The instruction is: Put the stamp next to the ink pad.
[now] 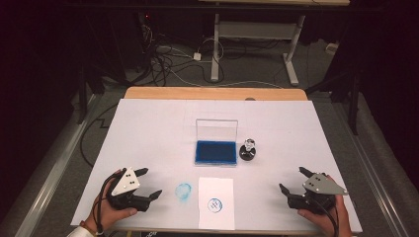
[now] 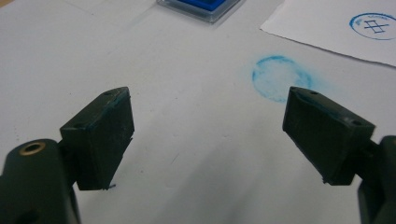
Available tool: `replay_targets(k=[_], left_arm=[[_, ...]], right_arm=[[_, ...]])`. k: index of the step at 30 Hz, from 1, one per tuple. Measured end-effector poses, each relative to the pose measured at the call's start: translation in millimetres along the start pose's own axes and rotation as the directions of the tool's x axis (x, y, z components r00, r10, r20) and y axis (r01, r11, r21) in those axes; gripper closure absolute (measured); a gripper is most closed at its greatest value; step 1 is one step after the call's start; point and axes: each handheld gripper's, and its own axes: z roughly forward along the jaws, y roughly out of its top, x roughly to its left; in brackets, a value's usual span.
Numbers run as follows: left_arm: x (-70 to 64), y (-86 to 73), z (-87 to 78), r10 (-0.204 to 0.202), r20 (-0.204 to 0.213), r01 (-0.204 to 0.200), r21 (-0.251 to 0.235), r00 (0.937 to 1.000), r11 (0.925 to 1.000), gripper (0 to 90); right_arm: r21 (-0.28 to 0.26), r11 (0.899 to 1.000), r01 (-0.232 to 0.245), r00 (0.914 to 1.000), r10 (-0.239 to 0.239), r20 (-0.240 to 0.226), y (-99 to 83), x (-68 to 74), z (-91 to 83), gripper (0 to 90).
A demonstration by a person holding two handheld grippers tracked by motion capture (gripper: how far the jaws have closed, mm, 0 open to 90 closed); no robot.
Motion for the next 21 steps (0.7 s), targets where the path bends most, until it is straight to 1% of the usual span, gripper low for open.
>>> replay_targets(k=[6, 11, 17, 19, 21], left_arm=[[0.2, -2.0, -1.5, -0.011, -0.003, 0.011, -0.002, 0.9999, 0.9999, 15.8], [-1.2, -1.9, -2.8, 0.002, 0.002, -0.002, -0.004, 1.0, 1.0, 15.8], [-1.1, -1.3, -0.7, 0.005, 0.008, -0.005, 0.007, 1.0, 1.0, 15.8], [-2.0, -0.6, 0.3, 0.012, 0.008, -0.013, 0.012, 0.9999, 0.9998, 15.8], [-3.0, -0.2, 1.3, 0.02, 0.01, -0.02, 0.017, 0.9997, 0.9997, 15.8]], right_arm=[[-0.012, 1.0, 0.021, 0.9998, -0.021, 0.007, 2.6, 3.4, -3.6, 17.0], [-0.029, 0.999, 0.019, 0.9997, -0.018, 0.015, 5.3, 5.5, -7.7, 17.0], [-0.03, 0.999, 0.015, 0.9999, -0.014, 0.008, 4.6, 5.7, -8.6, 17.0], [-0.034, 0.999, 0.014, 0.9998, -0.014, 0.016, 4.5, 5.6, -9.7, 17.1], [-0.039, 0.999, 0.016, 0.9998, -0.015, 0.013, 4.3, 4.8, -10.4, 17.1]])
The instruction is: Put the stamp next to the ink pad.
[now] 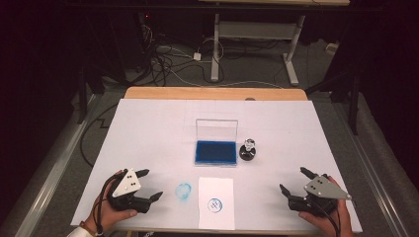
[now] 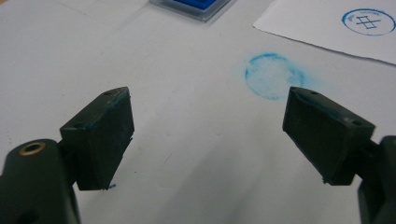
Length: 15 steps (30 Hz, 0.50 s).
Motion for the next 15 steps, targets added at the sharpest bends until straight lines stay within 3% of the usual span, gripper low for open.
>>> replay_targets(k=[15], left_arm=[[0.5, 1.0, 1.1, -0.002, -0.004, 0.002, 0.004, 1.0, 1.0, 15.8]], right_arm=[[-0.001, 1.0, 0.005, 1.0, -0.005, 0.001, 0.2, 0.5, -0.5, 17.1]])
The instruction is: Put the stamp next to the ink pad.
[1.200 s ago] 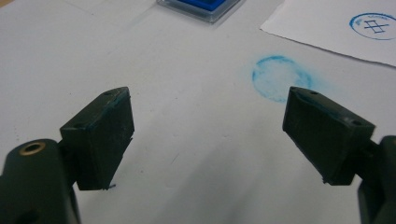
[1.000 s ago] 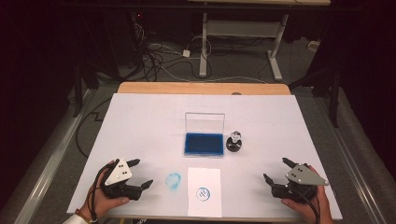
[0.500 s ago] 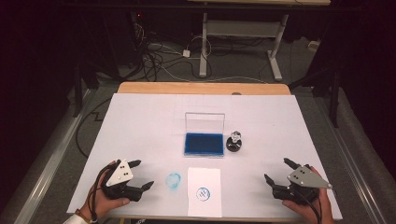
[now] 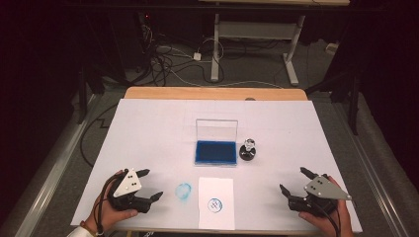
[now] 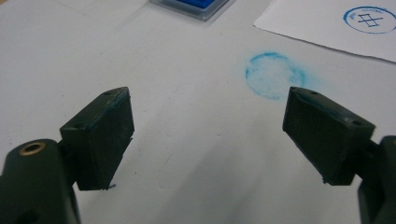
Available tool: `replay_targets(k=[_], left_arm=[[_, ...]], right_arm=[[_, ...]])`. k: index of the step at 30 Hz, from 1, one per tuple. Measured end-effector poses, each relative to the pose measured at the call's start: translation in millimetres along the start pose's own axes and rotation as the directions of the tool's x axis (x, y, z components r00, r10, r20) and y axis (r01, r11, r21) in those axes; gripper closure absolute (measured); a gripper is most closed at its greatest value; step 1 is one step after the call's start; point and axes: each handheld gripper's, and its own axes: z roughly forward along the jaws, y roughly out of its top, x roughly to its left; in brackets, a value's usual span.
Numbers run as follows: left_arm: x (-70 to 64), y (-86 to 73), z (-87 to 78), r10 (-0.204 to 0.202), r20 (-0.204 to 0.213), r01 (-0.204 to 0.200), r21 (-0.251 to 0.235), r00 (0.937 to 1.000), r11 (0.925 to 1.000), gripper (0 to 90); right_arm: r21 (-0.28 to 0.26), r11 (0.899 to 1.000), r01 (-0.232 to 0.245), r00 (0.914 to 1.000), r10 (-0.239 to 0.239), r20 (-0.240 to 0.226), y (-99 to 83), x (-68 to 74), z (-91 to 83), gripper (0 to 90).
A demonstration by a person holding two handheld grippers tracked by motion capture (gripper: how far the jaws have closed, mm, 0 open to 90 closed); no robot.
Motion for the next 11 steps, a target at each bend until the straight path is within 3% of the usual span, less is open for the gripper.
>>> replay_targets(k=[11], left_arm=[[0.6, 2.3, 6.4, 0.005, 0.002, -0.005, 0.02, 1.0, 0.9998, 15.8]], right_arm=[[0.001, 1.0, -0.002, 1.0, 0.002, -0.003, -1.7, -1.9, 0.5, 17.1]])
